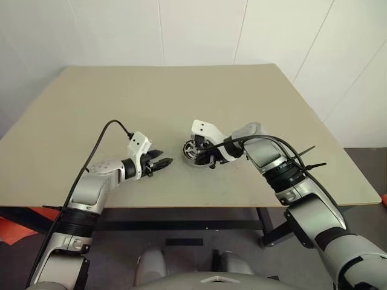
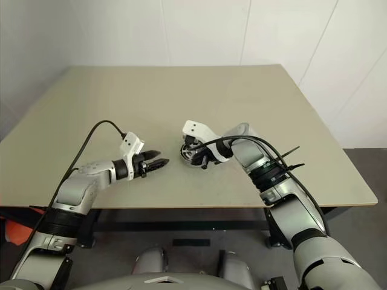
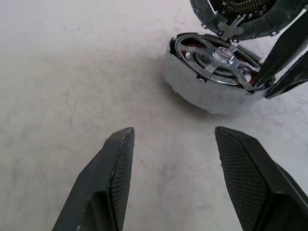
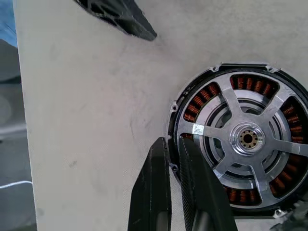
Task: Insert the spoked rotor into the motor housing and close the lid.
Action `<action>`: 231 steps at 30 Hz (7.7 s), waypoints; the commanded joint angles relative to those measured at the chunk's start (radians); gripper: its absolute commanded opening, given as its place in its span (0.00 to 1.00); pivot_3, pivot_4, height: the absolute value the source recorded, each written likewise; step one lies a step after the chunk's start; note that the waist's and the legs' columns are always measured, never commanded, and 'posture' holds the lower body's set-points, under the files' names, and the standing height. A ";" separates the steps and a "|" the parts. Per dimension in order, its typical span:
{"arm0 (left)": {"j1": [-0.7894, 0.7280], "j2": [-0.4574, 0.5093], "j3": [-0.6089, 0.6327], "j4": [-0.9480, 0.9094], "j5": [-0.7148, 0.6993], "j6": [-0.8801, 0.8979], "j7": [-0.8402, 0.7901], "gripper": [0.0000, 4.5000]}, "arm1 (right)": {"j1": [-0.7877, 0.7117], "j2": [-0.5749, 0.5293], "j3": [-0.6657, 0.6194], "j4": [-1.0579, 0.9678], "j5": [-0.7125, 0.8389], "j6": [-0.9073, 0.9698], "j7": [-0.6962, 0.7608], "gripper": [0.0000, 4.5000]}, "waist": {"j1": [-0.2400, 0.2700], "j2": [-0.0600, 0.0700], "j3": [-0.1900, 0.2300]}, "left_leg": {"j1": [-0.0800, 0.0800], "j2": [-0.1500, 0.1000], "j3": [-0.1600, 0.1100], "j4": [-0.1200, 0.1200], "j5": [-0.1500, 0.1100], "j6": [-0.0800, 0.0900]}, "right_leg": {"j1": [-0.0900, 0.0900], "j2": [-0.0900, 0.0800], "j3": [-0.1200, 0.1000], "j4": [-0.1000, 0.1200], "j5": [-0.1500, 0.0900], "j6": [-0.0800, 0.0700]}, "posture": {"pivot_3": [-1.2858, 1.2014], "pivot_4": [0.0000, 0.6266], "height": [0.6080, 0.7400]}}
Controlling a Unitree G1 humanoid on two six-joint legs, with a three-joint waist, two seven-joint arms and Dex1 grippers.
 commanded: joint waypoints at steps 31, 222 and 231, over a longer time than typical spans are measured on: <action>-0.013 -0.005 0.019 -0.021 0.004 -0.001 -0.002 0.62 | -0.185 0.177 -0.160 -0.232 0.409 0.496 -0.341 0.59 | 0.004 0.001 0.001 | 0.006 0.001 0.000 -0.006 0.001 -0.014 | 0.001 0.002 0.000 -0.002 0.000 -0.001 | 0.52 0.00 1.00; -0.131 -0.172 0.110 0.174 -0.059 0.062 0.049 0.62 | 0.204 0.053 -0.093 0.297 0.065 -0.426 -0.647 0.69 | 0.012 0.001 -0.001 | 0.025 -0.003 0.000 -0.009 -0.002 -0.009 | 0.025 -0.003 0.000 -0.013 -0.005 0.009 | 0.52 0.00 1.00; -0.246 -0.277 0.226 0.250 -0.179 0.155 0.129 0.01 | 0.208 0.050 -0.090 0.294 0.061 -0.429 -0.646 0.69 | 0.008 0.003 0.000 | 0.027 -0.010 -0.003 -0.014 -0.003 -0.007 | 0.037 -0.010 -0.010 -0.045 -0.005 0.011 | 0.52 0.00 1.00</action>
